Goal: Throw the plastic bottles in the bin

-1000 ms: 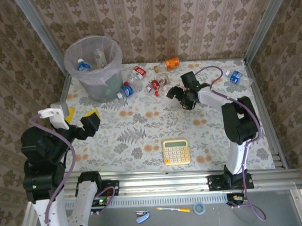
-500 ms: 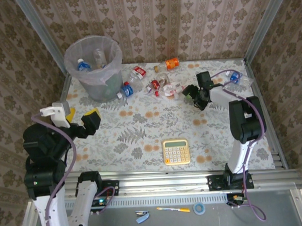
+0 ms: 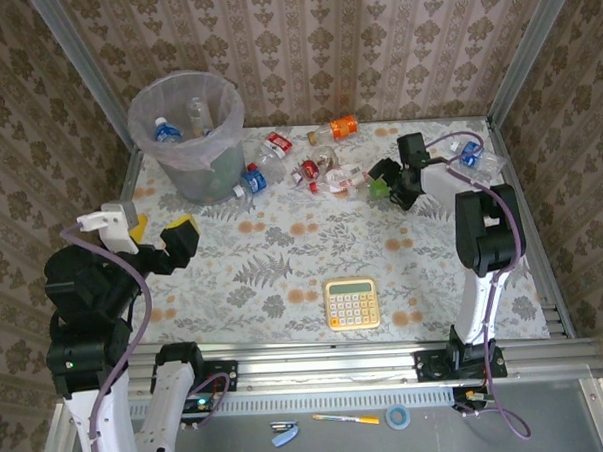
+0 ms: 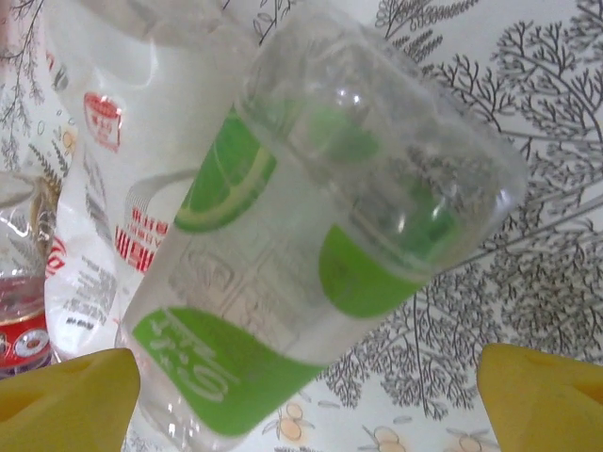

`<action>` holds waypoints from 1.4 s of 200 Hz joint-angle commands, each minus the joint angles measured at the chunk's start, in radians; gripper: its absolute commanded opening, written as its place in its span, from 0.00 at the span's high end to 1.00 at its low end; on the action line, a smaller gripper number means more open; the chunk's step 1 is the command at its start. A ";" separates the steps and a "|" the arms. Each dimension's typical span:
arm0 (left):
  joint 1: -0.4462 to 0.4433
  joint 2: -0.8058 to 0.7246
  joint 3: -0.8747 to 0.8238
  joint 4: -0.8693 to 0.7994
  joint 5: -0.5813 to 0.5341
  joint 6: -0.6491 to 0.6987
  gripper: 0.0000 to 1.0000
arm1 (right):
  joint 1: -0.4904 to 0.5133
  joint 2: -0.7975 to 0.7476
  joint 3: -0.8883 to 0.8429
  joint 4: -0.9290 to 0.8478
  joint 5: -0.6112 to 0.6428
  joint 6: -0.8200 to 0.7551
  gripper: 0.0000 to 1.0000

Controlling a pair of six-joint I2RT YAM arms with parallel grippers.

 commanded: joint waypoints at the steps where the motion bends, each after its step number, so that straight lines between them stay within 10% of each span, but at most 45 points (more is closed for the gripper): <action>1: -0.001 0.007 0.010 0.002 -0.005 0.006 0.00 | -0.009 0.049 0.048 -0.042 0.005 0.015 0.07; 79: 0.000 0.009 -0.041 0.066 0.079 -0.033 0.00 | -0.010 0.051 -0.010 -0.003 -0.015 -0.029 0.22; 199: -0.053 -0.007 -0.154 0.157 0.122 -0.084 0.02 | -0.014 0.148 0.064 -0.033 -0.038 -0.055 0.12; 280: -0.154 -0.006 -0.241 0.257 0.110 -0.123 0.05 | -0.015 0.017 -0.109 0.029 -0.023 -0.050 0.41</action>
